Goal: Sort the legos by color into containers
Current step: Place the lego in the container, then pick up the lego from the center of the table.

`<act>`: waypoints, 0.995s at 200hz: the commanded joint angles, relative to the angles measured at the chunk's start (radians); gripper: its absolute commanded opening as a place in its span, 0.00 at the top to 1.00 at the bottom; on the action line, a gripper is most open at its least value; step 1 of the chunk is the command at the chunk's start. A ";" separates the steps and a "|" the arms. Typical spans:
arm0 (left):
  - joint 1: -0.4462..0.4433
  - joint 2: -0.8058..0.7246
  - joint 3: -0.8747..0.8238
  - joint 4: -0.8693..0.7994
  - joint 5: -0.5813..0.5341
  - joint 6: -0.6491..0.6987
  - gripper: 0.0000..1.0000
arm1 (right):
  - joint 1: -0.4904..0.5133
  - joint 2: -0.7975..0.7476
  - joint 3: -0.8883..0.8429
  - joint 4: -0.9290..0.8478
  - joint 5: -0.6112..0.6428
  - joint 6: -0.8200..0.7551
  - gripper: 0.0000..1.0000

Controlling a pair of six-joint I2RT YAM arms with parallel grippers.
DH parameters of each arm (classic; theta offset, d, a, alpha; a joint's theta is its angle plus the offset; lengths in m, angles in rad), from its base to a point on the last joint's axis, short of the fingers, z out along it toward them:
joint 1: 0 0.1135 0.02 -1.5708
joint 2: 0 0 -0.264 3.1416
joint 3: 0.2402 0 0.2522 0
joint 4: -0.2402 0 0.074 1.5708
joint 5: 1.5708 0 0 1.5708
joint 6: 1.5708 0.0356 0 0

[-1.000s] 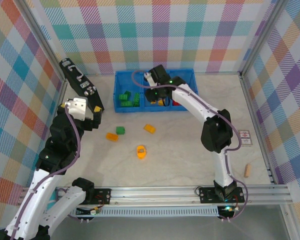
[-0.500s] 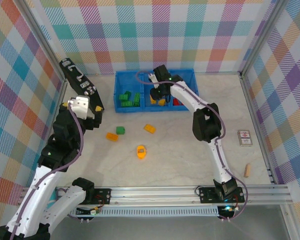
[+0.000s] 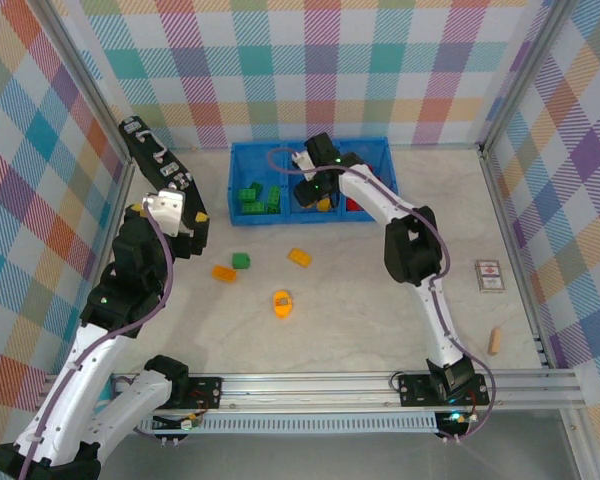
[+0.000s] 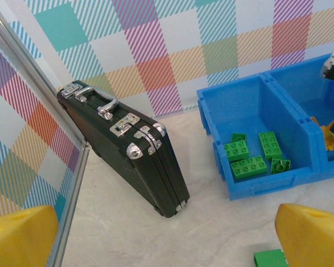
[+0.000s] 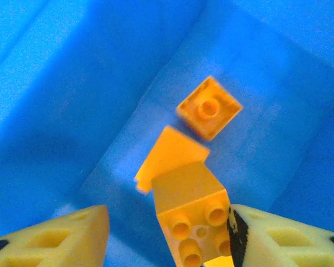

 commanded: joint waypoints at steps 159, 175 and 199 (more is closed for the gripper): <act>0.013 -0.037 0.036 0.010 0.018 -0.008 0.00 | 0.131 -0.306 -0.610 0.132 -0.223 -0.257 0.20; 0.013 -0.034 0.036 0.012 0.016 -0.008 0.00 | 0.136 -0.278 -0.599 0.137 -0.203 -0.262 0.21; 0.013 -0.032 0.034 0.015 0.013 -0.004 0.00 | 0.139 -0.246 -0.582 0.149 -0.194 -0.266 0.22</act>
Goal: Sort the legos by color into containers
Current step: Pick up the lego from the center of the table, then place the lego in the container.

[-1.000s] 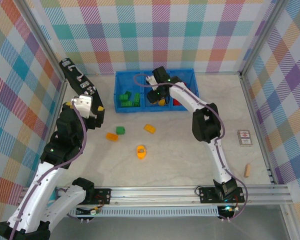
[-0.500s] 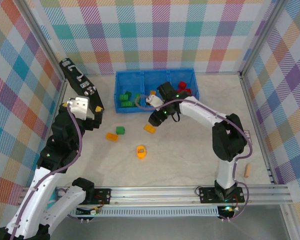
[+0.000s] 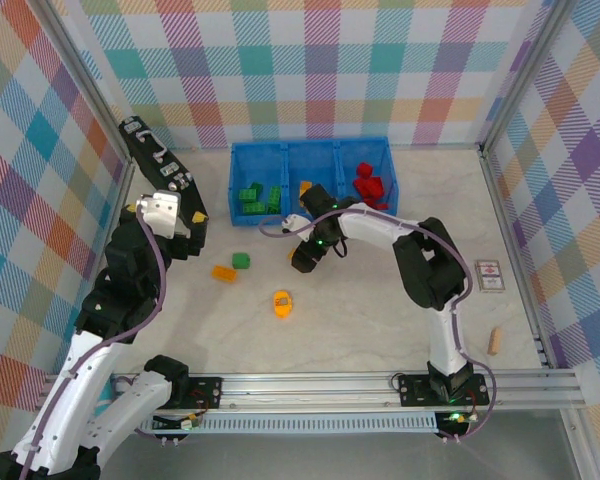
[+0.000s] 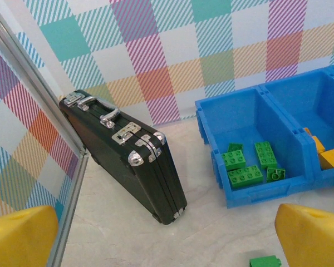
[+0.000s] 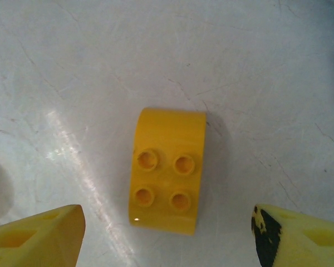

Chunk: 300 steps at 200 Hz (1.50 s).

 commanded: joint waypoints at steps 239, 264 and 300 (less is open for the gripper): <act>0.013 -0.001 0.021 0.018 -0.011 0.008 0.00 | -0.092 0.026 0.278 0.036 0.100 -0.057 0.72; 0.013 0.002 0.024 0.018 -0.018 0.011 0.00 | -0.110 0.089 0.351 0.047 0.124 -0.064 0.72; 0.013 0.007 0.024 0.020 -0.023 0.015 0.00 | -0.115 0.185 0.452 0.014 0.160 -0.103 0.67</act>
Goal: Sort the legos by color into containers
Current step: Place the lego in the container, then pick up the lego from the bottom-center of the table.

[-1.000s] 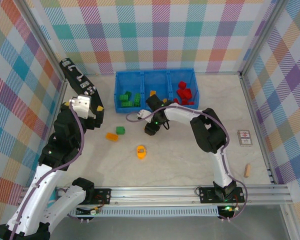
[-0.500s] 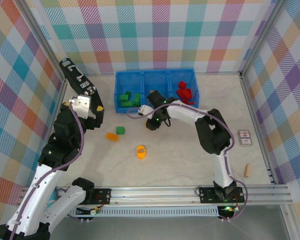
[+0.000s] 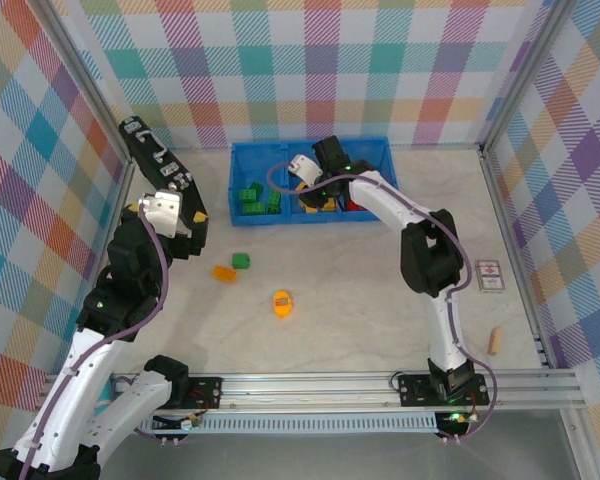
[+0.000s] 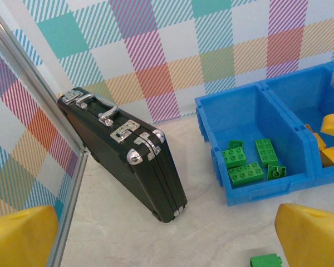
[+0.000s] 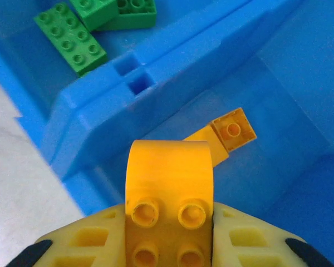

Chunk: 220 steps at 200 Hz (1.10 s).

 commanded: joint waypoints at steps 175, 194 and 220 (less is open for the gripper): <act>0.012 -0.143 0.032 0.011 0.017 -0.040 0.00 | 0.286 -0.395 -0.446 -0.150 0.066 1.165 0.23; 0.009 -0.172 0.026 0.017 0.015 -0.045 0.00 | 0.368 -0.403 -0.518 -0.128 0.043 1.292 0.21; -0.001 -0.192 0.029 0.013 0.012 -0.046 0.00 | 0.447 -0.372 -0.543 -0.119 0.041 1.370 0.17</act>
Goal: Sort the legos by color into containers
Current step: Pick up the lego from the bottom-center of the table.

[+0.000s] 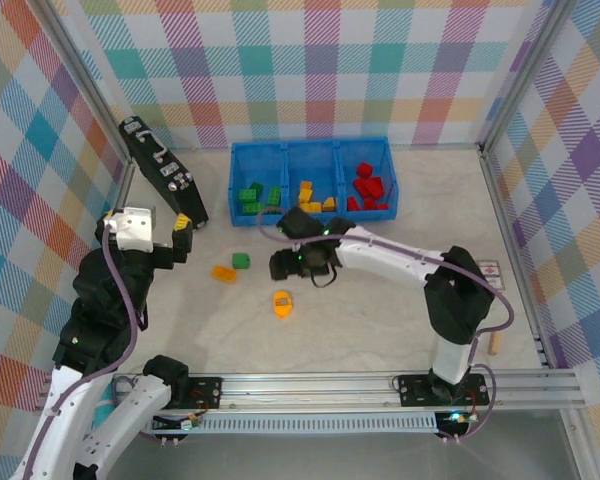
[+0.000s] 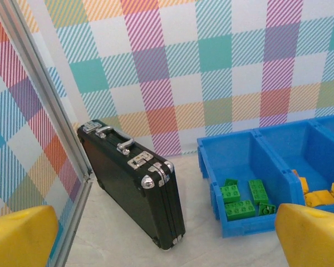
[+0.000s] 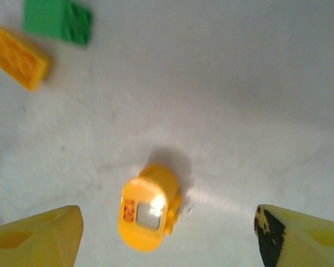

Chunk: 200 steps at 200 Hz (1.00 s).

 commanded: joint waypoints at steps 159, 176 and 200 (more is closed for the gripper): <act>-0.052 -0.030 0.040 -0.012 -0.075 0.026 0.00 | 0.061 0.190 0.092 -0.124 0.023 -0.018 0.63; -0.052 -0.026 0.040 -0.012 -0.081 0.027 0.00 | -0.012 0.151 0.107 -0.155 0.018 -0.072 0.66; -0.052 -0.019 0.034 -0.009 -0.083 0.033 0.00 | -0.125 0.105 0.183 -0.171 0.079 -0.236 0.66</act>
